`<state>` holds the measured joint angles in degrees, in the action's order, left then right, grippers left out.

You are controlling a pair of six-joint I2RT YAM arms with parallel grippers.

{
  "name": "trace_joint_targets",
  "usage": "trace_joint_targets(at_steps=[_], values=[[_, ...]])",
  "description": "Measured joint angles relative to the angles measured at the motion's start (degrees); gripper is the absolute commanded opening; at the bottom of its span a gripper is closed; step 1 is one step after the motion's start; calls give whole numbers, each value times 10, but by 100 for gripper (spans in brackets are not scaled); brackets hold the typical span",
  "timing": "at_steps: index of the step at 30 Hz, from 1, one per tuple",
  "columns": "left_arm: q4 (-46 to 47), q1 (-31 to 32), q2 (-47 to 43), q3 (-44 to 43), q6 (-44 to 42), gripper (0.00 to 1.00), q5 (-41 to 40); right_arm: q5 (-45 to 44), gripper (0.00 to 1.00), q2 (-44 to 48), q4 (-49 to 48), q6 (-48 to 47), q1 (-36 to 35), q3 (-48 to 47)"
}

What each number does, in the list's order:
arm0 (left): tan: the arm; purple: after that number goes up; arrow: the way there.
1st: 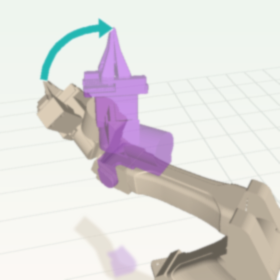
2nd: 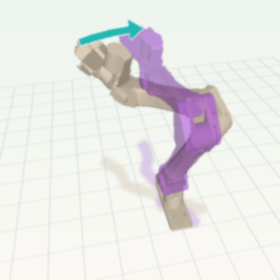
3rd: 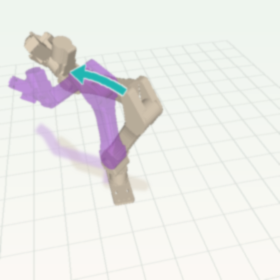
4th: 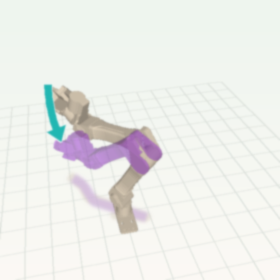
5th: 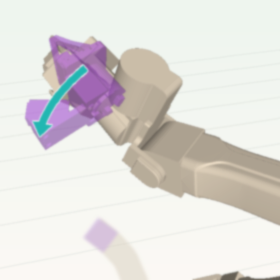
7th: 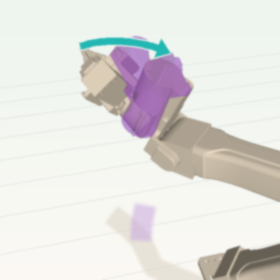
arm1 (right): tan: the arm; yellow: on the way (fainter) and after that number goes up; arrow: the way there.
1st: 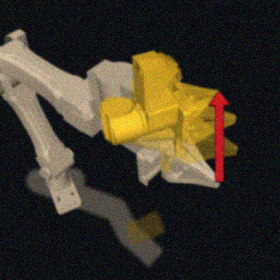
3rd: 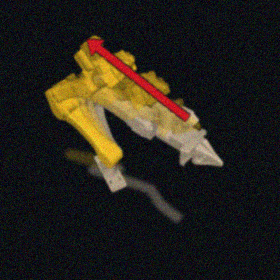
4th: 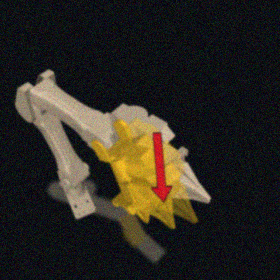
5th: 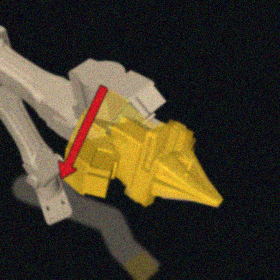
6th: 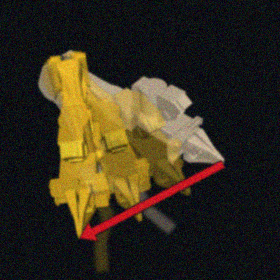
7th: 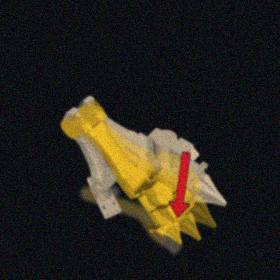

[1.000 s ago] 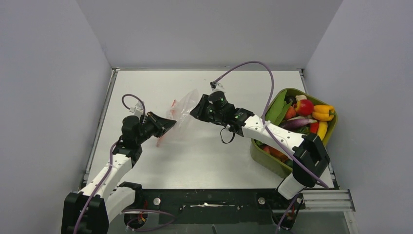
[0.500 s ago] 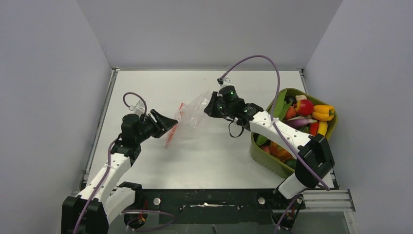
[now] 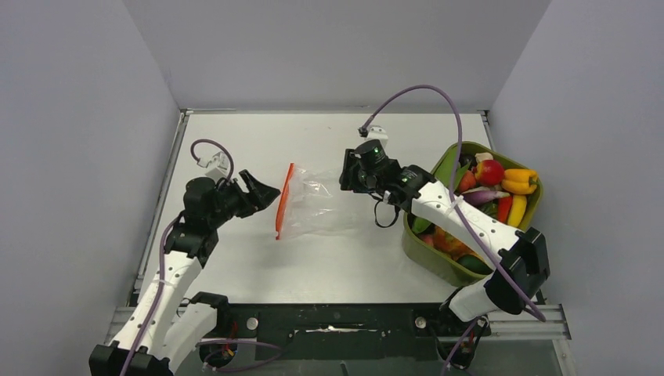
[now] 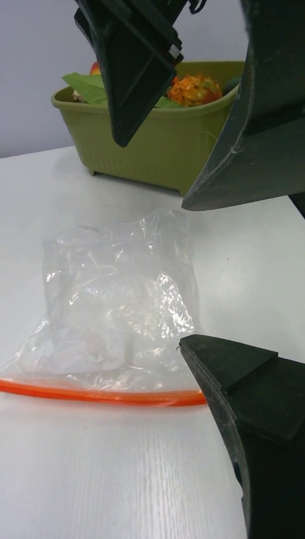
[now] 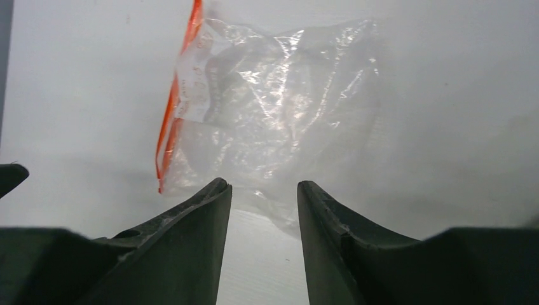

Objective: Place the food in the zip-top bag and seal the zipper
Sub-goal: Place the zipper food storage bag at the center of the board.

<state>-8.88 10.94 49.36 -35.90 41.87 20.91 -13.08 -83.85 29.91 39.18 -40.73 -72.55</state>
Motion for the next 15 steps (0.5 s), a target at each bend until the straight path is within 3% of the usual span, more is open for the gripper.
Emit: trace_joint_targets(at_steps=[8, 15], values=[[-78, 0, -89, -43, -68, 71, -111, -6, 53, -31, -27, 38, -75, -37], [-132, 0, -186, -52, -109, 74, -214, -9, 60, -168, -38, 52, -113, -104]])
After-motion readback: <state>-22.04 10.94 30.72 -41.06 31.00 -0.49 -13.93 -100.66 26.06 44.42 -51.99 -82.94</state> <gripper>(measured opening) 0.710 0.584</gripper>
